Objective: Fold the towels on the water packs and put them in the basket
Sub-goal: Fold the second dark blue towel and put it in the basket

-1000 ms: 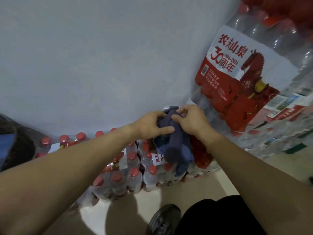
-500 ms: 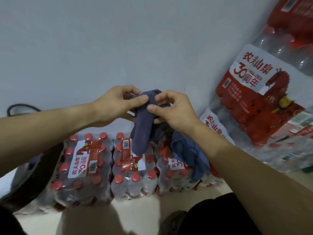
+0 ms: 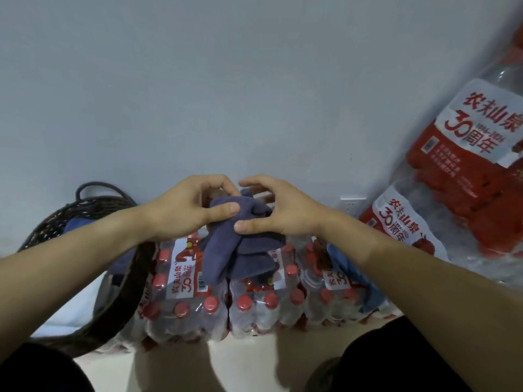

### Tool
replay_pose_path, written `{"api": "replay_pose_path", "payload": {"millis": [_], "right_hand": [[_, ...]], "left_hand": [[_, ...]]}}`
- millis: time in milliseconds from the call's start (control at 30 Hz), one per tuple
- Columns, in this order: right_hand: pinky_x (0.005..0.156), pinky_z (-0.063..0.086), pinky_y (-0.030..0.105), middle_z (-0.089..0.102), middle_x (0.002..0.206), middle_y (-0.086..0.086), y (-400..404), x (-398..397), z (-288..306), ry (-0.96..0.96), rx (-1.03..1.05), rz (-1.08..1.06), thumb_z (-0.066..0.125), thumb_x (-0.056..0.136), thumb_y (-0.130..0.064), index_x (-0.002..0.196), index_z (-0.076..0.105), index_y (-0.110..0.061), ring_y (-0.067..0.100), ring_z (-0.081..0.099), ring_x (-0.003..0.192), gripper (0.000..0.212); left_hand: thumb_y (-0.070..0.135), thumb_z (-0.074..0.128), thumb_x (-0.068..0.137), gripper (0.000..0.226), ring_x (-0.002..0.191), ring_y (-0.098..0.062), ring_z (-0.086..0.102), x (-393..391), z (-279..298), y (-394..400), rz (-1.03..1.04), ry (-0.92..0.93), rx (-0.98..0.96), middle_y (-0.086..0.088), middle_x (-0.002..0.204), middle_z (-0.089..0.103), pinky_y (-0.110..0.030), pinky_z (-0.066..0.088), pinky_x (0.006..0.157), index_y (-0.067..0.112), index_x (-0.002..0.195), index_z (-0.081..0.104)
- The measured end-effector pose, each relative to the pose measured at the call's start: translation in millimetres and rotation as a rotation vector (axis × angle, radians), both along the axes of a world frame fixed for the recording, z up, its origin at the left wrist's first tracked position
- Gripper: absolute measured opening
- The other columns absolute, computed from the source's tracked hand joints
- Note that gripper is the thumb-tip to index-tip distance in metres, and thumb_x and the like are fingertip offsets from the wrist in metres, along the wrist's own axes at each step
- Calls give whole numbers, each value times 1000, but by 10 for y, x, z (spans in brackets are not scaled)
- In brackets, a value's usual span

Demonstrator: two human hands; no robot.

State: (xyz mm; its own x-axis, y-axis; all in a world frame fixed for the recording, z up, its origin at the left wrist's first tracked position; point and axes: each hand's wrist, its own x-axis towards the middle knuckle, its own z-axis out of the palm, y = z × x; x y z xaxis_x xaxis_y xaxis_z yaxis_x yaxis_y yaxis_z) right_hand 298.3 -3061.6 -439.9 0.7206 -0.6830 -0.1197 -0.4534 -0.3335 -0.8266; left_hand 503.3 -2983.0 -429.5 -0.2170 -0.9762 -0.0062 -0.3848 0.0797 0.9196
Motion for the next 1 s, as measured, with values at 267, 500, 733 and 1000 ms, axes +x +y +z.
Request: {"api": "replay_pose_path", "payload": {"millis": [267, 500, 733, 1000], "right_hand": [[59, 42, 31, 53, 68, -1, 100, 231, 79, -27, -91, -10, 83, 65, -56, 81, 60, -7, 10, 52, 61, 56], [78, 57, 39, 70, 90, 4, 199, 298, 102, -40, -47, -69, 80, 69, -55, 88, 63, -14, 17, 69, 85, 48], [88, 57, 39, 70, 101, 8, 225, 284, 103, -133, 59, -161, 80, 81, -26, 91, 62, -14, 20, 66, 100, 23], [68, 53, 24, 67, 87, -5, 147, 308, 52, -112, -49, -339, 81, 78, -21, 88, 61, -23, 11, 66, 77, 23]], "left_hand": [[59, 75, 71, 39, 85, -18, 68, 141, 90, 18, 106, 23, 41, -7, 90, 75, -39, 55, 83, 24, 87, 72], [11, 77, 81, 10, 80, -15, 69, 237, 77, 24, 164, 67, -5, -7, 88, 75, -24, 56, 72, 18, 84, 71], [6, 75, 82, 29, 85, -18, 71, 284, 31, 13, 183, -36, -51, -7, 93, 74, -23, 57, 79, 15, 107, 64], [53, 77, 70, 34, 75, -14, 70, 444, -40, -29, 195, -409, -22, 3, 77, 74, -36, 58, 74, 22, 85, 70]]}}
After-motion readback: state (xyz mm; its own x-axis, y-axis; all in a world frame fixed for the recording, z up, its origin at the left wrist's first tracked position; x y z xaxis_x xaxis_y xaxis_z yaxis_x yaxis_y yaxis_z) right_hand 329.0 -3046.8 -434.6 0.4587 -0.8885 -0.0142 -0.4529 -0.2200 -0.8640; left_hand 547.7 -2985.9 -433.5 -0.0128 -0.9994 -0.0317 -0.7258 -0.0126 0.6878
